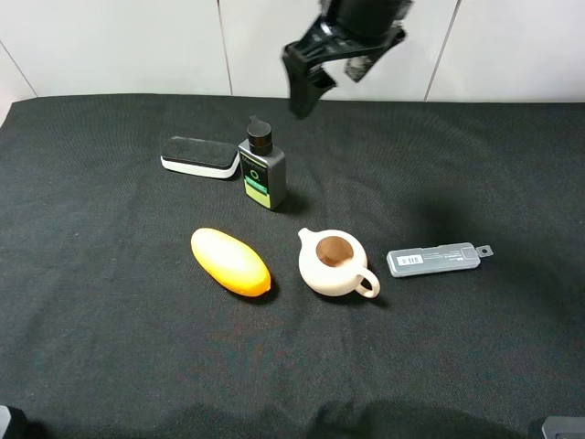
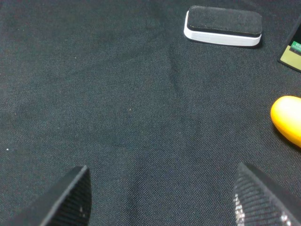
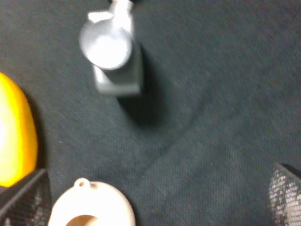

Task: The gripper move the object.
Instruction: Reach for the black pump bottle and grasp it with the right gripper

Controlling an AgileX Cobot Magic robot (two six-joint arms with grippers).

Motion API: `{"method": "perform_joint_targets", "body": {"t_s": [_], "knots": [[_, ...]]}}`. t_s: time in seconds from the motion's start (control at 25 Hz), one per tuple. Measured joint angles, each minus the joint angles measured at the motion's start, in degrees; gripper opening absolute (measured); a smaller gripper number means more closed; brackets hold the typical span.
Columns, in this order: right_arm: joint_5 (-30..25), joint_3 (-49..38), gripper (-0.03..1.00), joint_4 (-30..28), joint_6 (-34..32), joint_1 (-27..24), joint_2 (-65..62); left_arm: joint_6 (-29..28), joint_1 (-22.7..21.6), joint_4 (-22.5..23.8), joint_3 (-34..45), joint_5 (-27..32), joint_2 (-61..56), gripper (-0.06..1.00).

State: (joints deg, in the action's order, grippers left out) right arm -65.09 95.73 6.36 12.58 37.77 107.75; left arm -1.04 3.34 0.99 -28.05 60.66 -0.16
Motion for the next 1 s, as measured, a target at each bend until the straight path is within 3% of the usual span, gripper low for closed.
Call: {"method": "perform_joint_targets", "body": {"t_s": [0.24, 0.52, 1.0], "knots": [[-1.2, 4.94, 0.69, -0.74, 0.0, 4.52, 4.06, 0.0, 0.0, 0.0, 0.0, 0.0, 0.0, 0.68], [-1.7, 6.61, 0.69, -0.46, 0.05, 6.04, 7.49, 0.0, 0.0, 0.0, 0.0, 0.0, 0.0, 0.68], [3.84, 7.68, 0.69, 1.44, 2.21, 6.53, 12.93, 0.0, 0.0, 0.0, 0.0, 0.0, 0.0, 0.68]]}}
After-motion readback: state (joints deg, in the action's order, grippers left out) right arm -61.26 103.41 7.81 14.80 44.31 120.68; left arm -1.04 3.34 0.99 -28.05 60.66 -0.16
